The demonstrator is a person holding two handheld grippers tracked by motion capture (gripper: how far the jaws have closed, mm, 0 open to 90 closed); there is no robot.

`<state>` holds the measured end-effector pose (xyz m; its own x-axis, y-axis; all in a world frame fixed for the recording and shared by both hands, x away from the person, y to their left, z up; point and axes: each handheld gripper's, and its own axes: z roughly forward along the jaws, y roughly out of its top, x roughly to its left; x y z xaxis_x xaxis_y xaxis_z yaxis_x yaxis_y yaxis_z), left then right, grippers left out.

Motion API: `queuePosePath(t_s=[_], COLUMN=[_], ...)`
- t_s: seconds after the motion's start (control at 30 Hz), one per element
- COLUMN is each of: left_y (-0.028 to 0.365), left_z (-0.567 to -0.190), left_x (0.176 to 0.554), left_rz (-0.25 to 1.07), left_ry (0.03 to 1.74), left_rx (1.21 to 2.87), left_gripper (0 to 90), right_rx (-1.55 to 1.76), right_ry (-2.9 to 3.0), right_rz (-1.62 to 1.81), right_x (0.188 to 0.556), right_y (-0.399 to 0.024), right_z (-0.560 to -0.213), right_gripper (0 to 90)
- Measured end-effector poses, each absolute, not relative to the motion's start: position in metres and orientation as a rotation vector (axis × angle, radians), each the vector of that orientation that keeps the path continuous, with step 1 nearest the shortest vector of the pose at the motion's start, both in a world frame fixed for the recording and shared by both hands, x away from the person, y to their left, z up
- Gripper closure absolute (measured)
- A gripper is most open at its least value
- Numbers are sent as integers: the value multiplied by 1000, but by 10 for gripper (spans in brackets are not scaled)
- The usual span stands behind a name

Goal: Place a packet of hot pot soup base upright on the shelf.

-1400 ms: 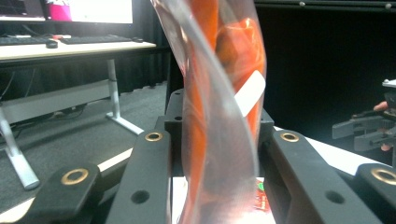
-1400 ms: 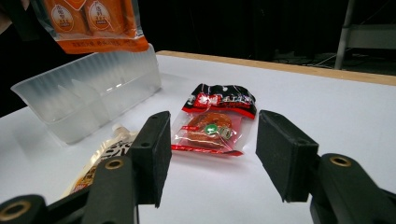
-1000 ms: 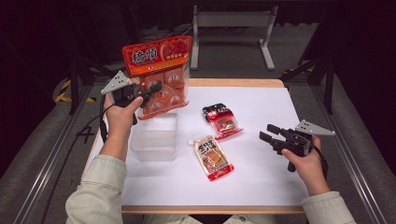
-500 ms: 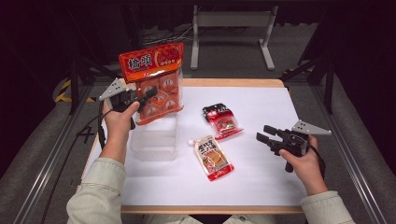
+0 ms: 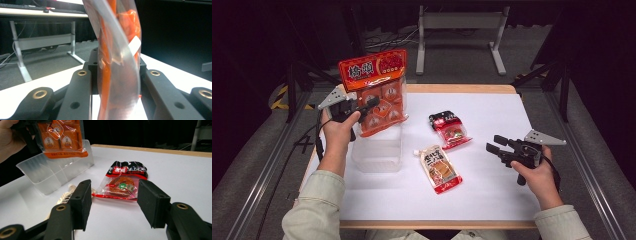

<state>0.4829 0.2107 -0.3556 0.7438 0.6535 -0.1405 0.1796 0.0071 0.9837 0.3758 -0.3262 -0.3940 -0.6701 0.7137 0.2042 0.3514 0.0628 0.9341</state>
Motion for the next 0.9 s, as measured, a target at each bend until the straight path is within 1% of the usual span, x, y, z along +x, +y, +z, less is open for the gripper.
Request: queuePosePath(t_s=[0.1,0.27,0.37,0.53,0.7,0.8,0.9], left_y=[213,218,218,212,215,218,216], left_z=[-358,-363,-362,-362,-366,-370,-370], left_x=[480,476,474,469,468,465,461], left_rz=[435,438,423,423,411,441,532], left_ry=[740,742,728,714,745,790,846], left_rx=[1536,1531,1569,1680,1669,1637,1634], left_gripper=[705,704,704,704,704,704,705], right_rx=[1065,1066,1062,1056,1049,1048,1047], right_ry=[2037,2037,2041,2040,2041,2040,2039], right_rz=[1641,1643,1646,1647,1650,1651,1654], right_x=[376,376,375,376,375,375,374], right_y=[-326,-325,-324,-325,-326,-326,-325], right_z=[-394,-394,-394,-394,-394,-394,-393], right_gripper=[455,454,452,451,450,450,450])
